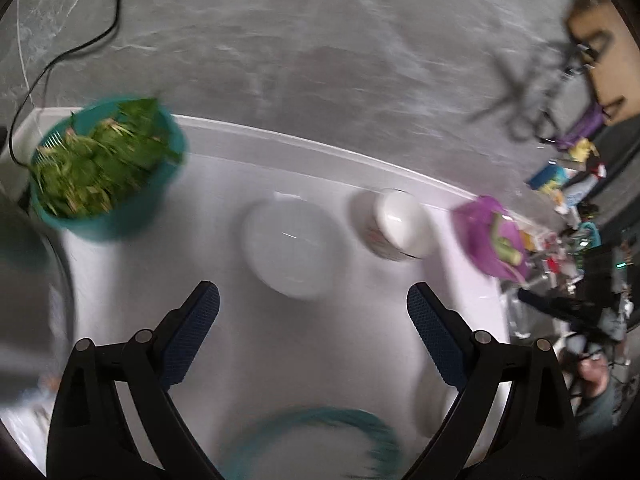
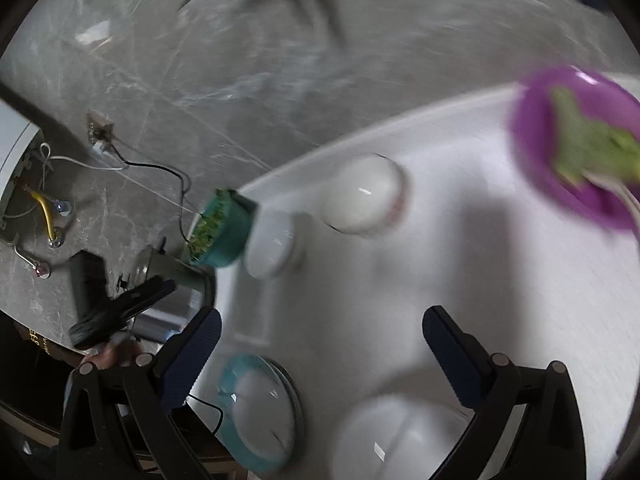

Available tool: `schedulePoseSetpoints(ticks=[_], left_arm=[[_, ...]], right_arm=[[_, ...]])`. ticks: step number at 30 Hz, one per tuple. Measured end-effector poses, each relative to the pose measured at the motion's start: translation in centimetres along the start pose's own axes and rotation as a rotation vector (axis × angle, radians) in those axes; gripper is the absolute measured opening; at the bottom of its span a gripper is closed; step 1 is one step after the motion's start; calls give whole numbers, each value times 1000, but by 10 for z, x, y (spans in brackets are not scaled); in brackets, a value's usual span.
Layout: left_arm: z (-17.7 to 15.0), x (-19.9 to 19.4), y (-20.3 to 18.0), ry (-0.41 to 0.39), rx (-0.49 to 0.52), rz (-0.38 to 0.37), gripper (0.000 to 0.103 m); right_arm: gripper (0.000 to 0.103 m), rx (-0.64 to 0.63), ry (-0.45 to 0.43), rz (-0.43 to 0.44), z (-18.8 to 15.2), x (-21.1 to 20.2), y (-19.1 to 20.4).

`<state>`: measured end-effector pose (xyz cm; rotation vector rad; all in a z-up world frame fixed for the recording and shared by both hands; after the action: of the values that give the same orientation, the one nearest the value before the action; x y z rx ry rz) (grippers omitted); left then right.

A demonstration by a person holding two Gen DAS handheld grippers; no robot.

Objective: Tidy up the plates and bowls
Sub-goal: 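Open both grippers and pull them away from the white plate, then close the left gripper on a second white plate while the right gripper grips it too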

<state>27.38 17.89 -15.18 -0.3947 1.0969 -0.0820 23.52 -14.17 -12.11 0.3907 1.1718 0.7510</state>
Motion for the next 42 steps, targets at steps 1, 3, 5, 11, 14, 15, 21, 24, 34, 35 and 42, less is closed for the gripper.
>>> schedulePoseSetpoints(ticks=[1,3,5,11,14,15,21,24,34,35,42], left_arm=[[8,8,12,15,7,-3,96],[20,27,32,44,19,-10,96],[26,47,47,79,34,-5,96],[29,108,67,161,93,-21,96],[25,134,66,205,159,4,96],[24,143,67,215,171,12,95],[28,168,74,211,155,18,90],[29,173,75,207,165,44,78],[28,192,71,234,159,42,56],[27,194,71,237,157,42,54],[24,199,59,234,173,17,22]], right_arm=[[103,0,0,4,7,10,10],[103,-4,25,-19,19,44,31],[103,0,48,-40,27,75,43],[93,29,96,-110,39,156,51],[91,75,118,-139,41,179,40],[89,91,120,-155,41,185,35],[88,109,160,-200,38,209,19],[85,136,164,-212,39,215,9],[66,123,220,-227,34,242,6],[64,121,224,-227,34,243,6],[40,115,239,-228,31,253,8]])
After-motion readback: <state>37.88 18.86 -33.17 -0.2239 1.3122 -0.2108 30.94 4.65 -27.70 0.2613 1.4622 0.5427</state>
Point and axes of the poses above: each gripper's, at about its wrist camera, not at the fingertips, and x roughly the way its jaws point, y to its left, z to its top, the point moved 10 cm from there along x, roughly the way its jaws point, and after that the axes turned 6 degrees about y, right-handed, at the moved point
